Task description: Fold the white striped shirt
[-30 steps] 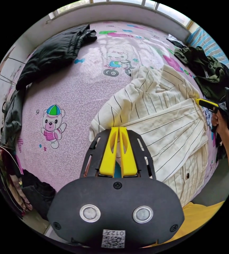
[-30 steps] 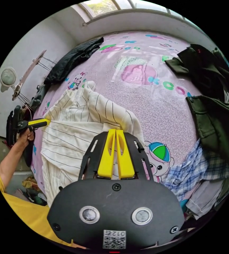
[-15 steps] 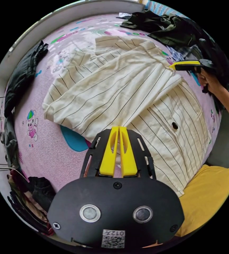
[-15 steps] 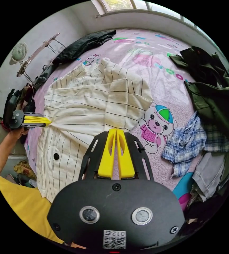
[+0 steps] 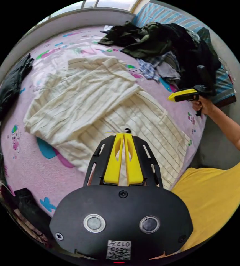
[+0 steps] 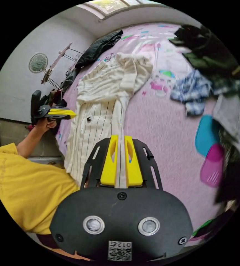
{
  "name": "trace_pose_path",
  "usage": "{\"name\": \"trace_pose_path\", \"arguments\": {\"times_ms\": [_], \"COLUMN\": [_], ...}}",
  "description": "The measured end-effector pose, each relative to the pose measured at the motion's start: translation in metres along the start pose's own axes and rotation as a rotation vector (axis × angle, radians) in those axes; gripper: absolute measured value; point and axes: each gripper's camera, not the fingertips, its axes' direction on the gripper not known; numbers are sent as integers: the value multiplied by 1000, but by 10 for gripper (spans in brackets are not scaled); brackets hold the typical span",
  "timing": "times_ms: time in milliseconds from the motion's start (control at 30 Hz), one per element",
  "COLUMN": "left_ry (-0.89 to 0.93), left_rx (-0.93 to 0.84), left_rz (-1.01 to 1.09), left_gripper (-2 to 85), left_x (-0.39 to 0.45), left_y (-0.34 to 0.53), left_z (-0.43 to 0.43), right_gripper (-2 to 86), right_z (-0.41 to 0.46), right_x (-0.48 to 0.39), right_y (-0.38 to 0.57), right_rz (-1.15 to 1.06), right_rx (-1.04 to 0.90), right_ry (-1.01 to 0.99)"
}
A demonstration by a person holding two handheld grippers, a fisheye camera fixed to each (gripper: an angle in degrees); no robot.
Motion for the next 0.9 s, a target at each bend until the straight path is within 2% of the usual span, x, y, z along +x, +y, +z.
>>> {"name": "trace_pose_path", "arguments": {"times_ms": [133, 233, 400, 533, 700, 800, 900], "left_ry": [82, 132, 96, 48, 94, 116, 137], "left_rx": [-49, -89, -119, -159, -174, -174, -175], "left_rz": [79, 71, 2, 4, -64, -86, -88], "left_gripper": [3, 3, 2, 2, 3, 3, 4], "left_x": [39, 59, 78, 88, 89, 91, 95], "left_y": [-26, -48, -78, -94, -110, -118, -127], "left_z": [44, 77, 120, 144, 172, 186, 201], "right_gripper": [77, 87, 90, 43, 12, 6, 3], "right_z": [15, 25, 45, 63, 58, 39, 37], "right_x": [35, 49, 57, 59, 41, 8, -39], "right_y": [73, 113, 157, 177, 189, 196, 195], "right_rz": [141, 195, 217, 255, 222, 107, -31], "right_rx": [-27, -28, -55, -49, -11, 61, 58], "right_ry": [-164, -173, -236, -276, -223, -231, -117]}}
